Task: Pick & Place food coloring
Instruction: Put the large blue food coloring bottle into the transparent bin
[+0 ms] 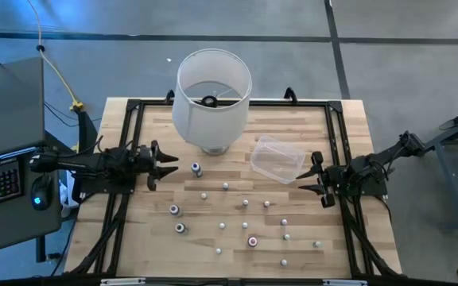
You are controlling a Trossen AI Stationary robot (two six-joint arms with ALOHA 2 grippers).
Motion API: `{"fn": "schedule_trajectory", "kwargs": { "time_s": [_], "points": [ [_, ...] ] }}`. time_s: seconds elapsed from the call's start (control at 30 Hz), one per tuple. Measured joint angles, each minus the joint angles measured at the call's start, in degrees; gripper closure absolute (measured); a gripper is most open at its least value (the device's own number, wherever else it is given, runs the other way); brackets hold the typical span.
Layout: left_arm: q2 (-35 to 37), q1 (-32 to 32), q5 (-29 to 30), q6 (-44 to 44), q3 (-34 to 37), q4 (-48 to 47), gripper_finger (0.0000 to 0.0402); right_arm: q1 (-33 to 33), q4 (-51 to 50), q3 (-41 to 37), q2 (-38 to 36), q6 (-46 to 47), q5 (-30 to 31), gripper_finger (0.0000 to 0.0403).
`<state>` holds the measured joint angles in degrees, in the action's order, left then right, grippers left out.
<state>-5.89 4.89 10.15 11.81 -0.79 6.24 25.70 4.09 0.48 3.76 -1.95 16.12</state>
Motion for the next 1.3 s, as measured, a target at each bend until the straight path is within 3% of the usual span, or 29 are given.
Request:
{"fn": "schedule_trajectory", "kwargs": {
  "time_s": [0.2,0.33,0.47,0.73,0.83,1.0,1.3],
  "points": [
    [0.0,0.0,3.5,-4.3,-3.9,1.7,0.0232,0.0,0.0,0.0,0.0,0.0,0.0,0.0263],
    [-0.1,0.0,2.1,-4.1,-4.9,1.5,0.0232,0.0,0.0,0.0,0.0,0.0,0.0,0.0263],
    [-3.6,0.0,2.4,1.3,-4.9,-1.3,0.0232,0.0,0.0,0.0,0.0,0.0,0.0,0.0263],
    [-21.5,0.0,5.8,7.6,-4.9,4.4,0.0232,0.0,0.0,0.0,0.0,-1.8,0.0,0.0263],
    [-29.5,0.0,7.0,8.0,-5.0,11.7,0.0232,0.0,0.6,0.0,0.0,-9.7,0.2,0.0263],
    [-41.6,0.0,7.0,7.5,-5.2,23.6,0.0232,0.0,3.9,0.0,0.0,-7.3,-3.0,0.0263],
    [-51.7,0.0,7.0,7.6,-5.2,28.9,0.0232,-0.3,12.9,0.0,0.0,-11.6,0.2,0.0263]
  ]
}}
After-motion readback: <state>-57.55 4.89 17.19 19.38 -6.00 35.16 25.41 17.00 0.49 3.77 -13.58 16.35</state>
